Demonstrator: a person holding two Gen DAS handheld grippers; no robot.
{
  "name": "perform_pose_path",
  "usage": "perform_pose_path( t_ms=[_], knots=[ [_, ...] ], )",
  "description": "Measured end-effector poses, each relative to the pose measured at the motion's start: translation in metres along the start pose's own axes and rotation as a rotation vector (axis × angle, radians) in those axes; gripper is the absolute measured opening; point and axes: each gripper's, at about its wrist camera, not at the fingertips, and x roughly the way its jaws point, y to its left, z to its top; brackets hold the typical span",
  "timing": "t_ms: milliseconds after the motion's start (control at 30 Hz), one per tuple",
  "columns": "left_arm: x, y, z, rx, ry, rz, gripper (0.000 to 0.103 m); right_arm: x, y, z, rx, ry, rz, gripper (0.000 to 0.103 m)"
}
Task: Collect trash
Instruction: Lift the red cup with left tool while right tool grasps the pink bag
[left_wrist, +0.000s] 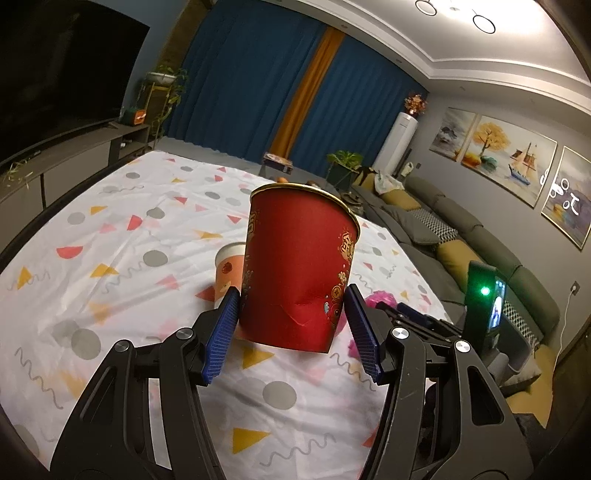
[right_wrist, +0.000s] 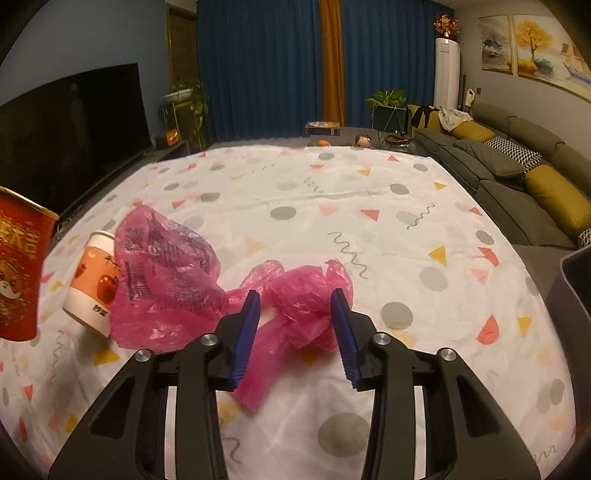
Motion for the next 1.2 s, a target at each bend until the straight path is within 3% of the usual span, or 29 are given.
perform_pose_path(
  t_ms=[367,767,1200],
  knots=[
    [-0.002,-0.003,-0.002,-0.001,0.005,0.003,0.057,0.0,-0.004,-0.004,-0.012,-0.004,0.002,0.02],
    [-0.002,-0.02,-0.007,0.03,0.002,-0.008,0.057,-0.06,-0.018,-0.015,0.009,-0.112,0.019,0.02],
    [-0.005,-0.069,-0.022,0.092,0.019,-0.068,0.057,-0.121,-0.051,-0.031,0.042,-0.194,-0.019,0.02]
  ],
)
